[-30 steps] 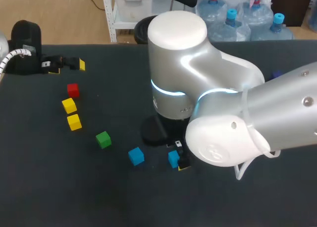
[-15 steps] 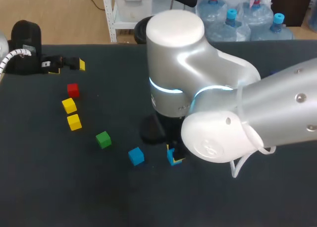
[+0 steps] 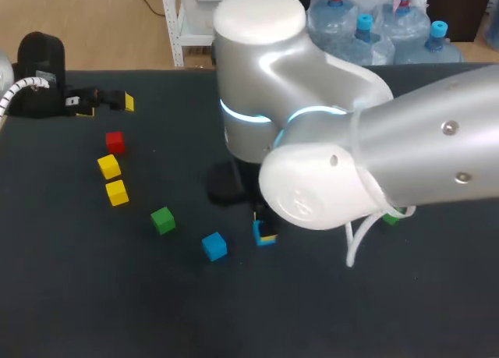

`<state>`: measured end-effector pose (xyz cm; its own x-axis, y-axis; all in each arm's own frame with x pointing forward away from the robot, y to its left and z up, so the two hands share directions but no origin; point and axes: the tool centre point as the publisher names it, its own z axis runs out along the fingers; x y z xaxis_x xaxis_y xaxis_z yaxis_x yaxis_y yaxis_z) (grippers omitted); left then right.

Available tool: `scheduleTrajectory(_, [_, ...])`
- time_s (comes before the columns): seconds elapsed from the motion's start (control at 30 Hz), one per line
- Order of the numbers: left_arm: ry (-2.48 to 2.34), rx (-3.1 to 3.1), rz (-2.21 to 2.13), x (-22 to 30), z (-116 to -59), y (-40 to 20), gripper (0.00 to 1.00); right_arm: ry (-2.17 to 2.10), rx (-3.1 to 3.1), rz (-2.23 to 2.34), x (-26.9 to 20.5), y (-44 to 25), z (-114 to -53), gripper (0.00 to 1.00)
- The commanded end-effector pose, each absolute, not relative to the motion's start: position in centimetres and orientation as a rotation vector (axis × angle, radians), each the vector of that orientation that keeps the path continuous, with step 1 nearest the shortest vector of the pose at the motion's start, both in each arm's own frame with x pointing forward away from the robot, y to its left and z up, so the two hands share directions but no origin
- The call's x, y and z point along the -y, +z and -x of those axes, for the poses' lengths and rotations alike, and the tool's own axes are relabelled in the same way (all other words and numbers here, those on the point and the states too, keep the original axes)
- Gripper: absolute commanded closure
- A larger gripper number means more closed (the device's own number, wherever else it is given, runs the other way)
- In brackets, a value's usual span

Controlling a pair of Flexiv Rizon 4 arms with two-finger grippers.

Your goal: Place the blue cubes, place green cubes on the blue cubes, place the yellow cubes on the green cubes, then place the red cubes on the yellow cubes, and place purple cube on the red cubes.

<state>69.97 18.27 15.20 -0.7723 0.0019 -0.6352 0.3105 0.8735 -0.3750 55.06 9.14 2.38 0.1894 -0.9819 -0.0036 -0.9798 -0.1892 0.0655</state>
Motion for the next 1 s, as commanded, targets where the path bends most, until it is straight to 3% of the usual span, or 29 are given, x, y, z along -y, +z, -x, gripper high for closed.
scheduleTrajectory(0.03, [-0.632, -2.378, -0.230, -18.5, -69.9, 15.0, 0.00, -0.051, 1.994, -2.349, -10.1, 2.7, -56.3, 0.96])
scheduleTrajectory(0.17, [-0.632, -2.378, -0.230, -18.5, -69.9, 15.0, 0.00, -0.041, 2.010, -2.336, -10.5, 3.0, -57.6, 0.97])
scheduleTrajectory(0.3, [-0.632, -2.378, -0.230, -18.5, -69.9, 15.0, 0.00, -0.036, 2.027, -2.333, -10.5, 3.0, -59.0, 0.86])
scheduleTrajectory(0.7, [-0.632, -2.378, -0.230, -18.5, -69.9, 15.0, 0.00, -0.072, 2.145, -2.248, -8.2, 2.3, -62.8, 0.86])
scheduleTrajectory(1.0, [-0.632, -2.378, -0.230, -18.5, -69.9, 15.0, 0.00, -0.106, 2.189, -2.212, -9.3, 1.6, -64.0, 0.87])
